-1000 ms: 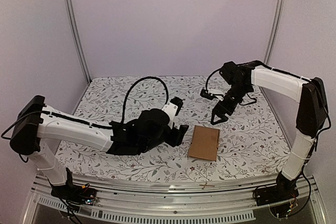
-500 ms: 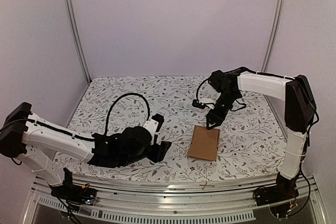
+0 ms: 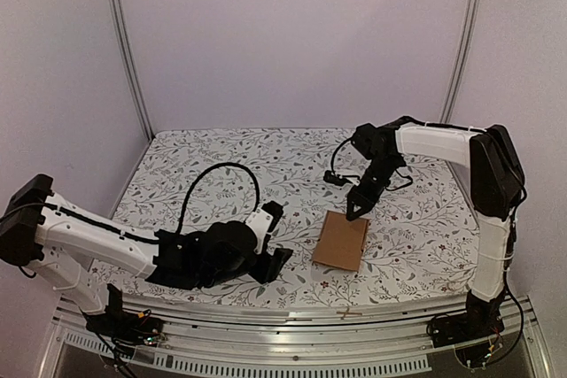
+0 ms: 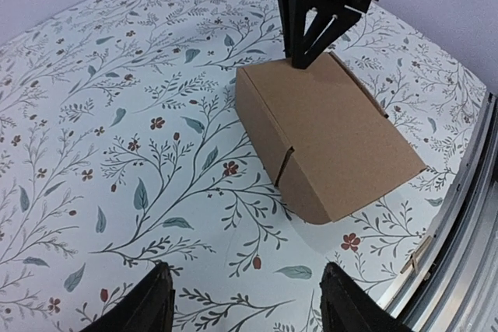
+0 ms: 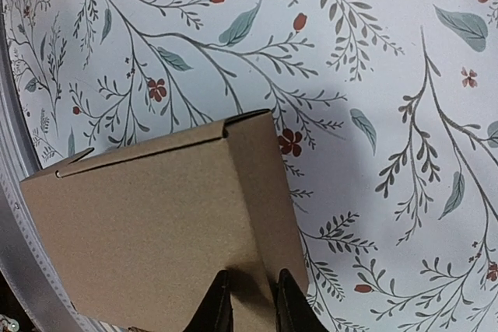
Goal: Fold the paper box
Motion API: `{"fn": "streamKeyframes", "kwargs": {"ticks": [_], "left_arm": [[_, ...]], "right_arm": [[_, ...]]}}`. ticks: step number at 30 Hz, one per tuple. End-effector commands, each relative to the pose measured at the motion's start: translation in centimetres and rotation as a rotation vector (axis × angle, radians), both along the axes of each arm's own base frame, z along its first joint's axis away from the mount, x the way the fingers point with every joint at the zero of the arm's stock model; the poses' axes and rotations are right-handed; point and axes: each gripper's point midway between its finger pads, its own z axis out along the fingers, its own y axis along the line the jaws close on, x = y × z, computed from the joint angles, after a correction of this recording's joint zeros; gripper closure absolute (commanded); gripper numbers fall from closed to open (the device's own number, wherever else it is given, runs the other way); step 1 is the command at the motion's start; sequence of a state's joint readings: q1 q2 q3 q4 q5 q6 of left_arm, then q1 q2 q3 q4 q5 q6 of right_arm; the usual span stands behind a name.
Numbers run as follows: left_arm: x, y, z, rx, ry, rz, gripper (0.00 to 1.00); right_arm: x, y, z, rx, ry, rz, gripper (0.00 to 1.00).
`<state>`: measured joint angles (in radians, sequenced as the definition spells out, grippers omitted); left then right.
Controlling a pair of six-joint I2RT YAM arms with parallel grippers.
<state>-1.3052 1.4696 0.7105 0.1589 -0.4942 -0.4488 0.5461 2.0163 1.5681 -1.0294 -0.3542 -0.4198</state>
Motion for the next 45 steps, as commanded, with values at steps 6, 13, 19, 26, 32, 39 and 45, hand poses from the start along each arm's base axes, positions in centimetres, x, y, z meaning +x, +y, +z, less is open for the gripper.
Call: {"fn": "streamKeyframes", "kwargs": {"ticks": [6,13,19,26,32,39,45], "left_arm": [[-1.6,-0.2,1.4,-0.048,-0.064,-0.054,0.36],[-2.2,-0.1,1.8,-0.077,-0.097,-0.067,0.37],[-2.7,-0.1,1.7,-0.115,-0.117,-0.085,0.37],[-3.2,-0.9,1.0,-0.122,-0.102,-0.111,0.38],[-2.9,-1.3,0.0,-0.125,-0.099,-0.091,0.38],[-1.7,-2.3,-2.4,-0.055,-0.112,-0.046,0.37],[0.1,-3.8,-3.3,-0.039,-0.136,-0.029,0.36]], "right_arm": [[1.3,-1.8,-3.9,-0.013,0.139,-0.095,0.83],[2.2,-2.1,-4.0,-0.019,0.131,-0.113,0.82],[3.5,-3.4,-4.0,0.021,0.171,-0.169,0.84],[3.9,-4.3,-4.6,0.074,0.256,-0.229,0.90],[4.6,-5.4,-4.7,0.081,0.260,-0.260,0.89],[5.0,-5.5,-4.8,0.092,0.264,-0.272,0.88],[4.7,-5.6,-4.8,0.091,0.271,-0.273,0.85]]}}
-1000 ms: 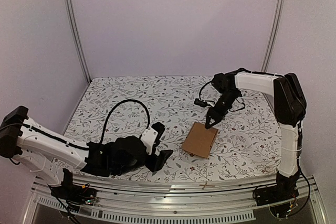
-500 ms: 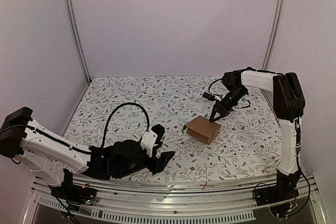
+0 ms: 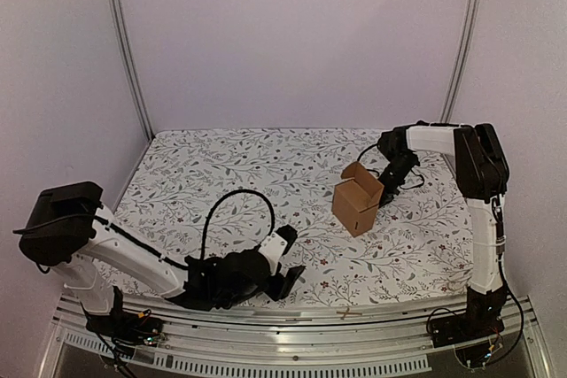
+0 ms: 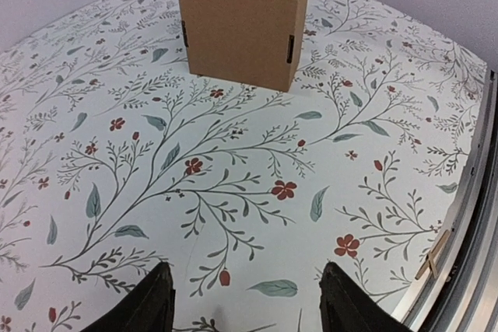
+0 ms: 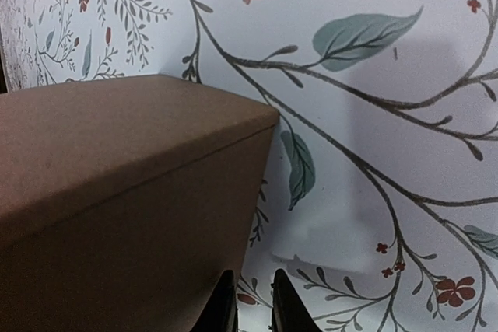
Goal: Fold the paper box
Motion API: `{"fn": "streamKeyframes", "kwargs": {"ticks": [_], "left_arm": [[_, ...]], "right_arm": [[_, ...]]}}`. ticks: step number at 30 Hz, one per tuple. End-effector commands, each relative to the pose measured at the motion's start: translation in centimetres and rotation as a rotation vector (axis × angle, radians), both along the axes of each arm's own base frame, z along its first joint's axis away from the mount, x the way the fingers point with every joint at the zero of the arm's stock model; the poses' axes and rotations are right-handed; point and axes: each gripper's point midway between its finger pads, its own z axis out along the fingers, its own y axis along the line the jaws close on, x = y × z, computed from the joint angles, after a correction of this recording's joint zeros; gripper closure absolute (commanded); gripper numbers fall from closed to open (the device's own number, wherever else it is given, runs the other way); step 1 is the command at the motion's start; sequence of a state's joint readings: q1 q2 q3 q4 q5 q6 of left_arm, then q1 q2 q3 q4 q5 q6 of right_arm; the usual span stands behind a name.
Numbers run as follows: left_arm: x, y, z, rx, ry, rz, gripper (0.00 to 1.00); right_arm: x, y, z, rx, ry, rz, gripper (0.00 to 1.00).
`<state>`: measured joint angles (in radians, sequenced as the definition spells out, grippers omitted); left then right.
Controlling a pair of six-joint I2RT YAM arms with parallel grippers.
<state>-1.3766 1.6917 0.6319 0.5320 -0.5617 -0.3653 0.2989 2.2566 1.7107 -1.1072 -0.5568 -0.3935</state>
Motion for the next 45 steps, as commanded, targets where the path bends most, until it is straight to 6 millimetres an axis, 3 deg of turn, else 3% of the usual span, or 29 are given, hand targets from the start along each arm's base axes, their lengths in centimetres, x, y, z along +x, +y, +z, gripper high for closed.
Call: {"fn": "streamKeyframes", "kwargs": {"ticks": [1,4,8,12,15,19,21,24,27,32,38,45], "left_arm": [[2.1,-1.4,1.0,-0.034,-0.034,0.036,0.35],[4.5,-1.9,1.9,-0.043,-0.049,0.052,0.31],[8.1,-3.4,5.7,-0.096,-0.044,0.007,0.26],[11.3,-5.9,9.4,-0.023,-0.050,-0.108,0.26],[14.3,-7.4,11.0,0.041,-0.061,-0.162,0.30],[17.2,-8.8,10.4,0.104,-0.024,-0.237,0.34],[17.8,-9.5,10.1,0.080,0.006,-0.278,0.33],[17.9,-9.8,8.5,0.079,0.040,-0.289,0.34],[16.5,-9.2,7.8,0.024,0.066,-0.291,0.39],[13.6,-5.8,7.4,-0.044,0.100,-0.225,0.42],[9.6,-0.2,5.3,-0.015,0.151,-0.116,0.43],[6.1,5.0,6.4,-0.046,0.125,-0.036,0.43]], "right_arm": [[-0.4,-0.4,-0.6,-0.022,0.015,0.001,0.85],[-0.2,-1.0,-0.4,-0.044,-0.008,0.003,0.81],[0.3,-2.6,1.0,-0.041,-0.031,-0.044,0.70],[1.0,-5.0,3.0,-0.065,-0.095,-0.080,0.57],[0.9,-6.6,4.2,-0.080,-0.139,-0.086,0.51],[-0.5,-7.0,5.7,-0.059,-0.190,-0.050,0.46],[-0.4,-7.0,7.0,-0.050,-0.248,-0.060,0.44],[0.5,-7.3,7.6,-0.073,-0.275,-0.114,0.44],[2.0,-7.2,7.2,-0.077,-0.278,-0.134,0.48],[3.2,-5.5,4.5,-0.074,-0.209,-0.113,0.53],[1.3,-1.0,1.8,-0.084,-0.156,0.012,0.54],[-2.0,4.1,0.3,-0.015,-0.095,0.155,0.53]]}}
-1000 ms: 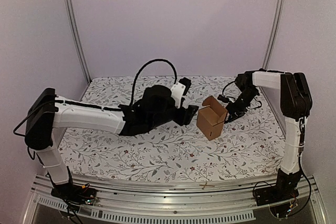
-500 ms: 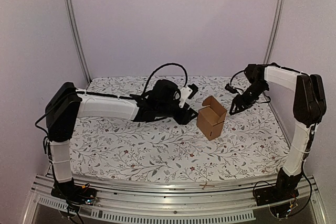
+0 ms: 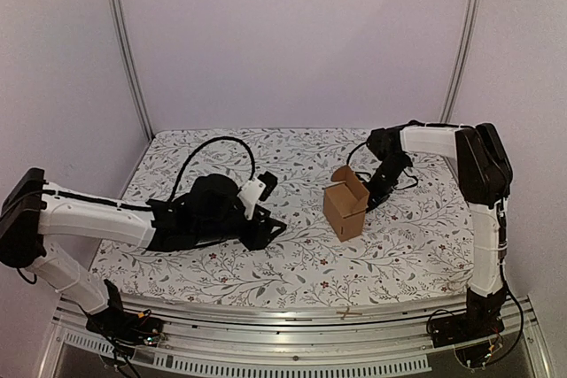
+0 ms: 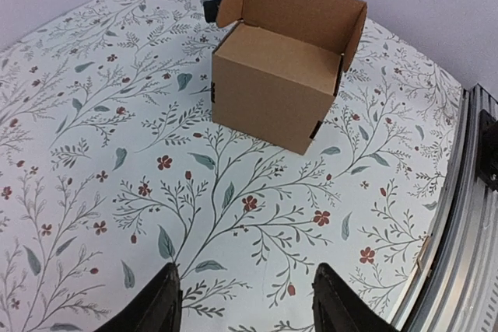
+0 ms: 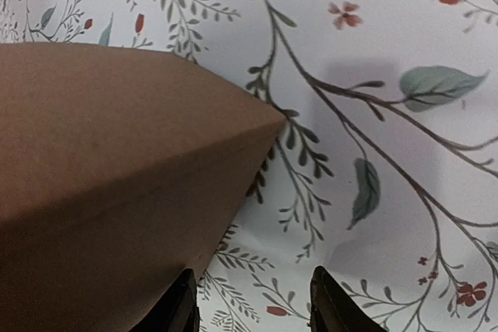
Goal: Fold the paper box
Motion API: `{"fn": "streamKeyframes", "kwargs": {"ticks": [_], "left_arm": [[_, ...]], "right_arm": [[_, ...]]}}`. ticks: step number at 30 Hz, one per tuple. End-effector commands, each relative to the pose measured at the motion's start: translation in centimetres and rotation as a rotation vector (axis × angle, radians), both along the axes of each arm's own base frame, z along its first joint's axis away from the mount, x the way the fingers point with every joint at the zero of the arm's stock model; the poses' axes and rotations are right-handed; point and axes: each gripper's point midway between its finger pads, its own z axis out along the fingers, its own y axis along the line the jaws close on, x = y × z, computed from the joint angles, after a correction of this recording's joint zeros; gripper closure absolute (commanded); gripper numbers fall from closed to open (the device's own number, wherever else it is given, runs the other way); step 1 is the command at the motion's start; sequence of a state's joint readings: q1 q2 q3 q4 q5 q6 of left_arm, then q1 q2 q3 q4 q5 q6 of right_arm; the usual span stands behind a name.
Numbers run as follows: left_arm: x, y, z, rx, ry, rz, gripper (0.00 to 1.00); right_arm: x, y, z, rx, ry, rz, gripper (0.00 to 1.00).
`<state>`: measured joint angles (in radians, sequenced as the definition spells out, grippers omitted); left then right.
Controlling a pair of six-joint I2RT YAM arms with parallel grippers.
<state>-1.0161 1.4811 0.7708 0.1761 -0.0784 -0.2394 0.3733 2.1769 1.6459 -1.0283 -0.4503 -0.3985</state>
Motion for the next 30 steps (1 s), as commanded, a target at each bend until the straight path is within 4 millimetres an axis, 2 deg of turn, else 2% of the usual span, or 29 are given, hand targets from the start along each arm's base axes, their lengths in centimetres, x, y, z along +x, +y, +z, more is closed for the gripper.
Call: {"fn": "streamKeyframes", "kwargs": {"ticks": [1,5,9,15,21,25,29,30], "left_arm": [[-1.2,2.9,1.0,-0.040,-0.023,0.094,0.43],[-2.1,4.8,1.6,-0.054,-0.038,0.113,0.43],[-2.6,5.9,1.5,-0.010,-0.057,0.109,0.43],[-2.7,6.1,1.6,0.035,-0.060,0.095,0.42],[-2.7,4.8,2.2,0.038,-0.081,0.056,0.40],[-1.7,3.6,1.9,0.164,-0.103,0.000,0.37],[-1.0,1.5,1.8,0.244,-0.079,-0.087,0.38],[-0.7,0.9,2.2,0.247,-0.078,-0.097,0.39]], "right_arm": [[-2.0,3.4,-0.6,0.049,0.042,0.099,0.53],[-4.7,6.0,-1.4,0.054,0.086,0.187,0.53],[-6.8,8.3,-1.2,0.065,0.080,0.282,0.51],[-8.8,11.3,-0.7,0.075,0.075,0.375,0.49],[-11.7,13.5,-0.7,0.061,0.052,0.504,0.47],[-10.4,13.4,0.3,0.032,0.005,0.490,0.45],[-7.6,11.3,3.6,0.052,-0.063,0.411,0.40],[-6.8,10.7,5.0,0.063,-0.091,0.389,0.39]]}}
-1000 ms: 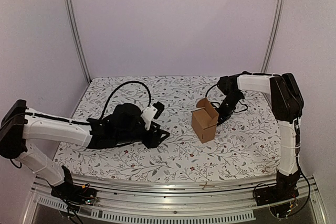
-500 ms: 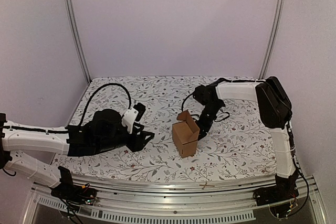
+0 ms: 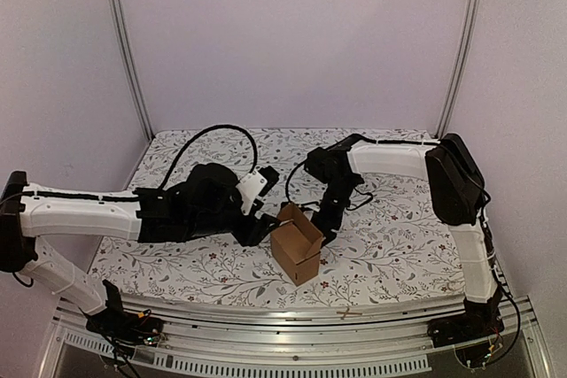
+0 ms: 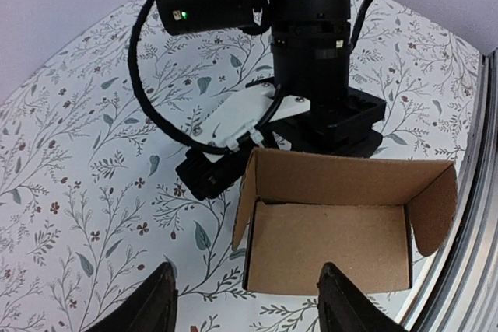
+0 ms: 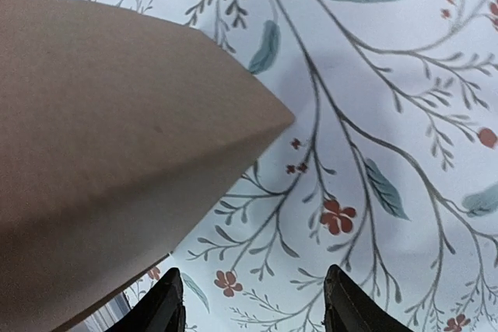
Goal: Fold the paper box
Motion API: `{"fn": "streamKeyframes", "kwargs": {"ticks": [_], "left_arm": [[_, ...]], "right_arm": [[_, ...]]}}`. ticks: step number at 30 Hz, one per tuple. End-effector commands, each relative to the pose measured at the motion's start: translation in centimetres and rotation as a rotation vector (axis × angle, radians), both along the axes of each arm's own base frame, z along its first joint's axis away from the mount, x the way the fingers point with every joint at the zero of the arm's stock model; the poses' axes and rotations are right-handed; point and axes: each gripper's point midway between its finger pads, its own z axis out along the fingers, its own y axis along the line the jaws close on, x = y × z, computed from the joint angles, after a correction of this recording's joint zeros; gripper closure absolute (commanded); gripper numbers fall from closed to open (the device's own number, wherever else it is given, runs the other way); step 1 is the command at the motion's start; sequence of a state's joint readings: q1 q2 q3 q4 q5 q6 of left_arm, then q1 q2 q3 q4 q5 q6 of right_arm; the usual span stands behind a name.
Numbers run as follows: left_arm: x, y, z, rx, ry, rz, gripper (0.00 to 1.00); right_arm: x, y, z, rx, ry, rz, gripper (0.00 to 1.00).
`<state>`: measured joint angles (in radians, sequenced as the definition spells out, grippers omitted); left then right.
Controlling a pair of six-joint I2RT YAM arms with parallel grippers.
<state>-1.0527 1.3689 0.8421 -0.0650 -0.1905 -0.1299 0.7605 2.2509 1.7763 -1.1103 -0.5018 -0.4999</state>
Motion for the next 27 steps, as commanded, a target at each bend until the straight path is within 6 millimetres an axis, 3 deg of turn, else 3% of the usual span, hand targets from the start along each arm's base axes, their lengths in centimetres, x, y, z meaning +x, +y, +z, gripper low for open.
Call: {"fn": "streamKeyframes", "kwargs": {"ticks": [1,2,3,4,6,10,13,18,20,24,27], "left_arm": [[0.3,-1.4,-0.7,0.124,0.023,-0.090,0.40],[0.8,-1.6,-0.6,0.132,0.018,-0.078,0.40],[1.1,-1.7,-0.7,0.139,0.015,-0.068,0.41],[1.5,-1.8,-0.5,0.143,0.008,-0.057,0.42],[2.1,-2.0,-0.4,0.139,0.008,-0.051,0.45],[2.7,-2.3,-0.4,0.128,0.040,-0.079,0.50],[2.6,-2.9,-0.8,0.119,0.083,-0.132,0.52],[2.3,-3.9,-1.7,0.133,0.132,-0.209,0.65],[2.2,-4.1,-2.1,0.137,0.149,-0.221,0.74],[2.2,-4.4,-2.6,0.131,0.174,-0.213,0.88],[2.3,-4.5,-2.5,0.113,0.185,-0.190,0.94]], "right_arm": [[4.5,-3.6,5.1,0.035,-0.108,-0.116,0.37],[4.9,-4.4,6.2,0.043,-0.129,-0.134,0.31],[5.1,-5.2,6.7,0.043,-0.140,-0.148,0.07],[5.2,-5.9,8.2,0.057,-0.177,-0.158,0.01],[5.0,-6.8,9.8,0.071,-0.257,-0.153,0.01],[4.2,-8.2,16.7,0.218,-0.482,-0.213,0.01],[1.9,-8.2,19.1,0.330,-0.447,-0.277,0.01],[-3.5,-8.9,19.5,0.378,-0.354,-0.096,0.01],[-5.0,-9.0,18.7,0.318,-0.390,0.018,0.07],[-6.0,-7.9,16.0,0.174,-0.536,0.162,0.24],[-6.3,-7.0,14.9,0.135,-0.577,0.214,0.36]]}}
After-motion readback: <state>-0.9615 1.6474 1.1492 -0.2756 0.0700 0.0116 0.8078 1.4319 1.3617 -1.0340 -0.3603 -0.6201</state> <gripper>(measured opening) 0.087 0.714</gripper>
